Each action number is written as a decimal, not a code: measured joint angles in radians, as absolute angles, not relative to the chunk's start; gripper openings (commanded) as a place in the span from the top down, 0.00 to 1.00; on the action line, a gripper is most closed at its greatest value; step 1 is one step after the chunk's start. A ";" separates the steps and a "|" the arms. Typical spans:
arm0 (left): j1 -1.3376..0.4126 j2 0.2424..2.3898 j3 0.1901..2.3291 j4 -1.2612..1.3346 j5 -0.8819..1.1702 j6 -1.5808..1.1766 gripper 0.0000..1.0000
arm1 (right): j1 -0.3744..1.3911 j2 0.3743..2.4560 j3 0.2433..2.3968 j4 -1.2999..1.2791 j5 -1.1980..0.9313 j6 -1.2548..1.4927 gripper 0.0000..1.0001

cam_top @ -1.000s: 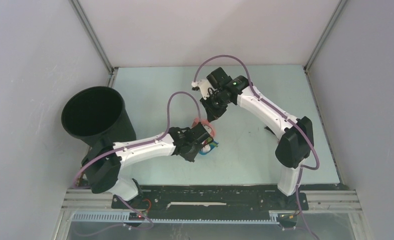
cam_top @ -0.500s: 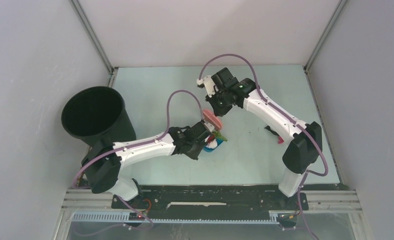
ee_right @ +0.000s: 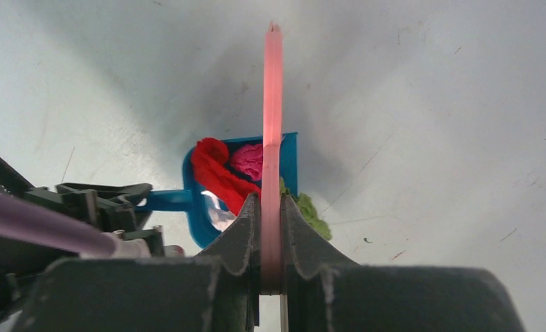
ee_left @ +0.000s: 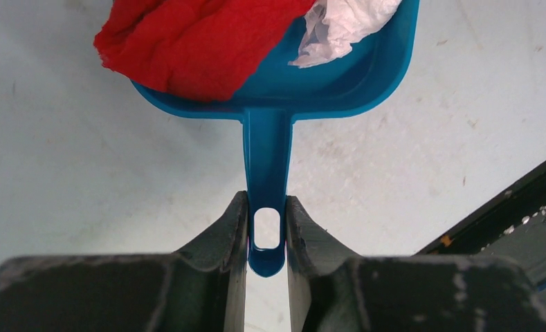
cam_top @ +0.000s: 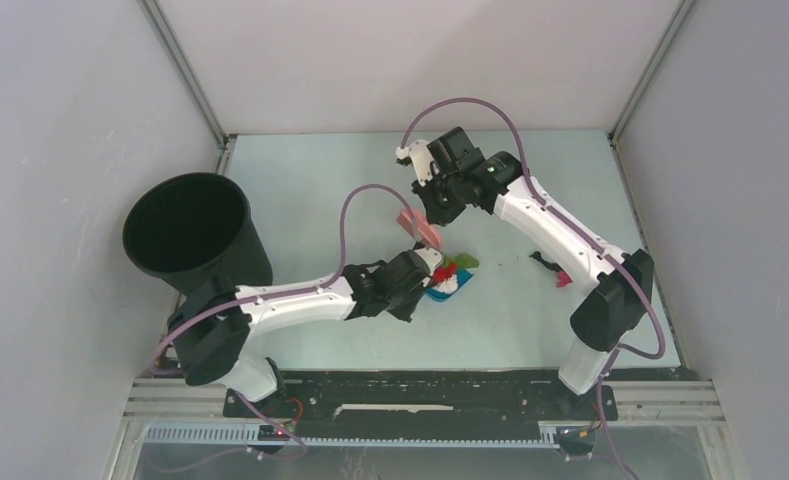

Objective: Sweep away the paper scraps from the table

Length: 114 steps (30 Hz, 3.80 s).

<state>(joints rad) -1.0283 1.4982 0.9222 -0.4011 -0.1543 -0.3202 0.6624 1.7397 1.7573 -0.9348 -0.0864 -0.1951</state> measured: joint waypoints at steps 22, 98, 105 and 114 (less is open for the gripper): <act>-1.141 1.663 1.156 -0.621 -0.175 -0.354 1.00 | 0.360 1.537 1.591 -0.889 -0.056 -0.264 1.00; -0.896 1.373 1.365 -0.883 -0.352 -0.436 1.00 | -0.059 1.391 1.174 -0.727 -0.473 -0.142 1.00; -0.684 1.254 1.481 -0.951 -0.307 -0.436 1.00 | -0.059 1.388 1.145 -0.702 -0.502 -0.143 1.00; -0.487 1.124 1.495 -0.992 -0.248 -0.471 1.00 | -0.059 1.388 1.143 -0.696 -0.507 -0.147 1.00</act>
